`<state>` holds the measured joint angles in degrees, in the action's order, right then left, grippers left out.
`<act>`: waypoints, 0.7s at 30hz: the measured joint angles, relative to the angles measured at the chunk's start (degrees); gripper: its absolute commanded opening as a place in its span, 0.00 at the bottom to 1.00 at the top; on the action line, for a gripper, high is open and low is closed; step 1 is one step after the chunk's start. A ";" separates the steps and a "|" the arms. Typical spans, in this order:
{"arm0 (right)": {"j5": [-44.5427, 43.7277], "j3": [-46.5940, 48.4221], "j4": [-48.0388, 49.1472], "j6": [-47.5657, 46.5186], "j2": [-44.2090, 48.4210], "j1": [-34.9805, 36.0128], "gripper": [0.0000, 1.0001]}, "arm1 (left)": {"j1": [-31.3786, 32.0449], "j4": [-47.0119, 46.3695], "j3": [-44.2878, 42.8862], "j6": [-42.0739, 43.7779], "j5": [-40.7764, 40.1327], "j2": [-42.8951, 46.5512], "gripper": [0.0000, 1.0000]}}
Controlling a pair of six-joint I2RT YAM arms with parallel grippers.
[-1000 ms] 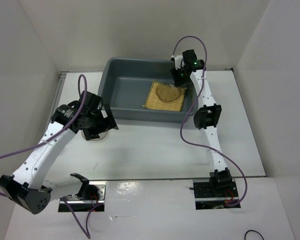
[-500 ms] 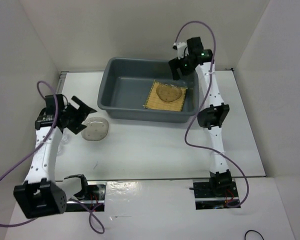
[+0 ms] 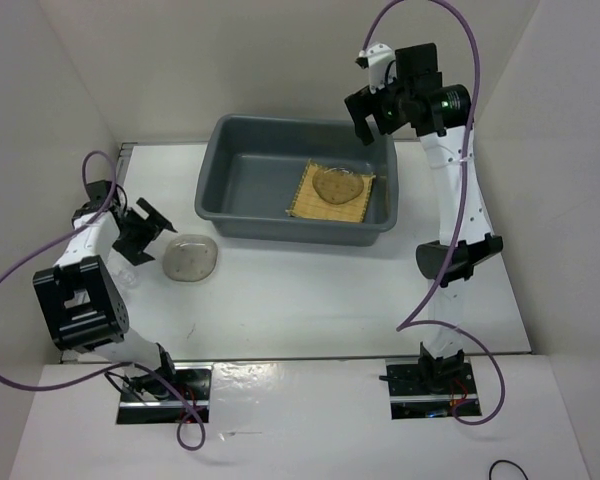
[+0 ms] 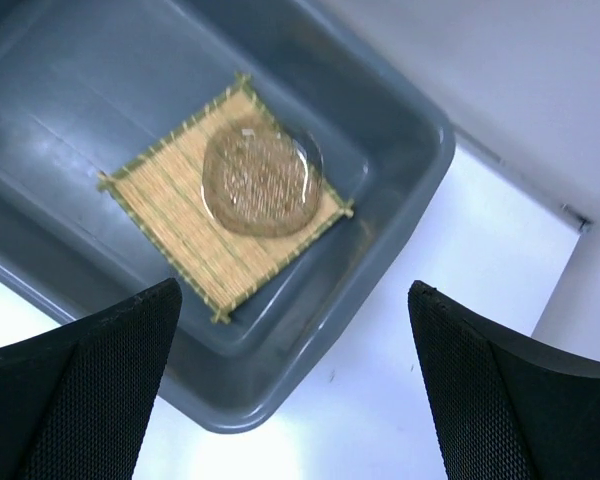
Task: Place the mixed dishes into the plastic bin
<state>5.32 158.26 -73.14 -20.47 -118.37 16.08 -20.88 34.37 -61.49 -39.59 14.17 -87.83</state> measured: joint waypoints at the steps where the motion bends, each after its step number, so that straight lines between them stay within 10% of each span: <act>1: -0.39 -1.07 -0.13 0.00 0.00 0.00 0.98 | 0.22 -0.35 -0.76 1.22 -1.20 -1.44 1.00; 14: -3.67 -5.29 -0.68 0.00 -0.15 -0.22 0.98 | 3.76 -0.83 -1.90 11.50 -8.74 -13.46 0.94; 21: -5.22 -7.10 -0.59 0.00 -0.04 -0.22 0.98 | 4.33 -3.17 -1.99 14.73 -3.30 -15.12 0.29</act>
<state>0.10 151.15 -73.73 -20.47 -118.41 15.86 -16.56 31.20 -63.48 -24.86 10.87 -102.96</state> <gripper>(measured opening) 0.983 0.410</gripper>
